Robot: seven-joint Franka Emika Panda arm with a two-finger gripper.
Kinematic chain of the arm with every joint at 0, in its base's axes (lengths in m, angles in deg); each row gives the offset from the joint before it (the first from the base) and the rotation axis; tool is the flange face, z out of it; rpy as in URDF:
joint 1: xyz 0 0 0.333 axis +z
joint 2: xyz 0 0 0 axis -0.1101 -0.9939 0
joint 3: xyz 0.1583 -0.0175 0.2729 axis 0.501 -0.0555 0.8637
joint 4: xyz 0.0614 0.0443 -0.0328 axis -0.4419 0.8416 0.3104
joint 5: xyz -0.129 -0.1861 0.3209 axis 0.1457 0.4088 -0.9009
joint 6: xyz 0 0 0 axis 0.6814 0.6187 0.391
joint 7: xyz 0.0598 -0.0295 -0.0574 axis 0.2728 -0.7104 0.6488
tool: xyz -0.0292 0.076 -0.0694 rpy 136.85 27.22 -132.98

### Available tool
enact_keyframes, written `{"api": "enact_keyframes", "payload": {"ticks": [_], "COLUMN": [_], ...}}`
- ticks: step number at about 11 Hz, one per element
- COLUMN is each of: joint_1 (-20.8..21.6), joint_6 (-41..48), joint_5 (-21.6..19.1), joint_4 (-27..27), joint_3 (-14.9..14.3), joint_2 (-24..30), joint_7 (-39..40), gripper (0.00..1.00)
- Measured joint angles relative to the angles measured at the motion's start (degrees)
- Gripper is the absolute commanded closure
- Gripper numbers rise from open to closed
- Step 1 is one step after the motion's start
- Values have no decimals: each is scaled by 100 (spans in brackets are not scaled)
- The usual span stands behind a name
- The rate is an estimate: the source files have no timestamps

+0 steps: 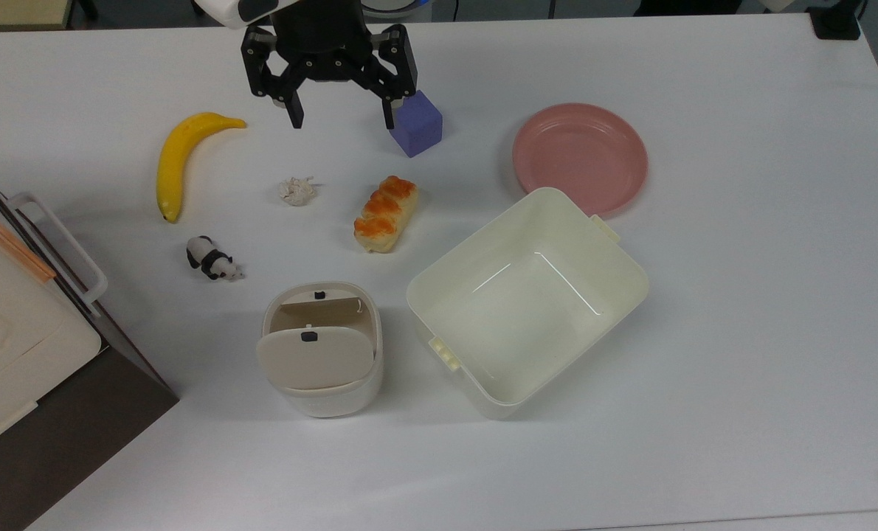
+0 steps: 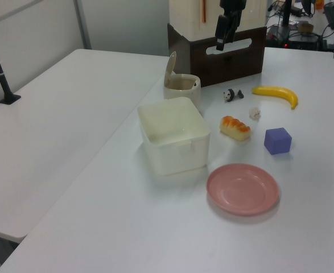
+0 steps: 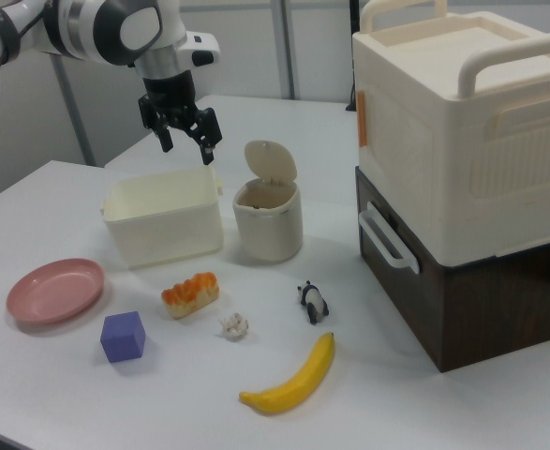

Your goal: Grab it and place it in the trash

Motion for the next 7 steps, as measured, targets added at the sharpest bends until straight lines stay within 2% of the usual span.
{"api": "enact_keyframes", "payload": {"ticks": [1,3,7], "joint_1": [0,0,0], "joint_6": [0,-130,-160], "joint_5": [0,286,322], "joint_4": [0,31,52], "joint_3": [0,0,0], "joint_2": [0,-6,-15], "joint_7": [0,42,120], "gripper": [0,0,0]}}
